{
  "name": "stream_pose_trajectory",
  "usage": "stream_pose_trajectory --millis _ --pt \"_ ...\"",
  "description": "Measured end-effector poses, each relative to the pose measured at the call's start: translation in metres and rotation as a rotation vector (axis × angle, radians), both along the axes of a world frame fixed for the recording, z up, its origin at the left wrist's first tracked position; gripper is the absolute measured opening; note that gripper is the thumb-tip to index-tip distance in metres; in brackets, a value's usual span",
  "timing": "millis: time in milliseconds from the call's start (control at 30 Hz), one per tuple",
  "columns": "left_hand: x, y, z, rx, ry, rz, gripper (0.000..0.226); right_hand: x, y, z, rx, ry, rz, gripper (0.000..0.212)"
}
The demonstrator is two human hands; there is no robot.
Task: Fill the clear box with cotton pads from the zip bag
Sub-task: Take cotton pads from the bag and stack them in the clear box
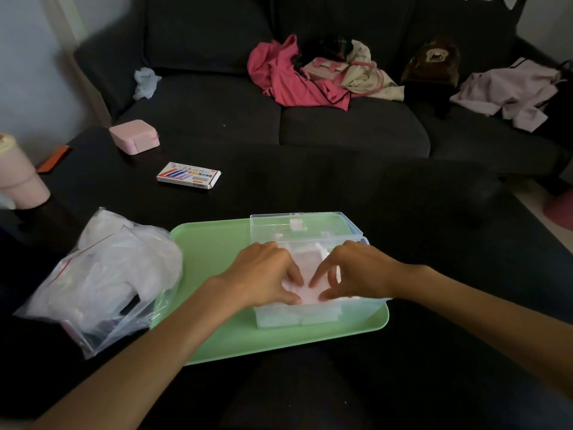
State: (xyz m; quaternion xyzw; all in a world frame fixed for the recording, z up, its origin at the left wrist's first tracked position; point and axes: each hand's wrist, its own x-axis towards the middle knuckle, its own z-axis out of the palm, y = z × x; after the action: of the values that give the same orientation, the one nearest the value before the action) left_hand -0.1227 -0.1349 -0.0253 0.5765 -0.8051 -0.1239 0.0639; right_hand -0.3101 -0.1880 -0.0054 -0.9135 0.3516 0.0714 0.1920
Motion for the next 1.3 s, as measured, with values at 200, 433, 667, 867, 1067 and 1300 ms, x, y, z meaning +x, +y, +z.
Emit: stream_pose_trajectory --millis 200,433,667,867,1067,1300 --pt "0.009 0.003 0.006 0.009 0.007 0.110 0.019 -0.015 0.006 0.005 0.033 -0.018 -0.355 0.018" --pt "-0.006 -0.001 -0.003 0.106 0.002 0.093 0.015 -0.008 0.013 -0.013 -0.046 0.058 -0.383 0.022" --pt "-0.003 -0.005 -0.005 0.044 0.098 0.167 0.024 -0.017 -0.001 0.000 -0.153 -0.232 -0.231 0.013" --pt "-0.018 -0.005 -0.009 -0.133 0.052 0.169 0.041 -0.004 -0.017 -0.010 -0.407 -0.070 0.047 0.029" --pt "-0.023 -0.009 -0.018 -0.118 -0.016 0.124 0.038 0.000 -0.036 -0.026 -0.433 0.017 0.075 0.032" --pt "-0.021 -0.007 -0.008 -0.055 -0.018 0.105 0.039 0.000 -0.028 -0.027 -0.460 0.020 0.059 0.031"
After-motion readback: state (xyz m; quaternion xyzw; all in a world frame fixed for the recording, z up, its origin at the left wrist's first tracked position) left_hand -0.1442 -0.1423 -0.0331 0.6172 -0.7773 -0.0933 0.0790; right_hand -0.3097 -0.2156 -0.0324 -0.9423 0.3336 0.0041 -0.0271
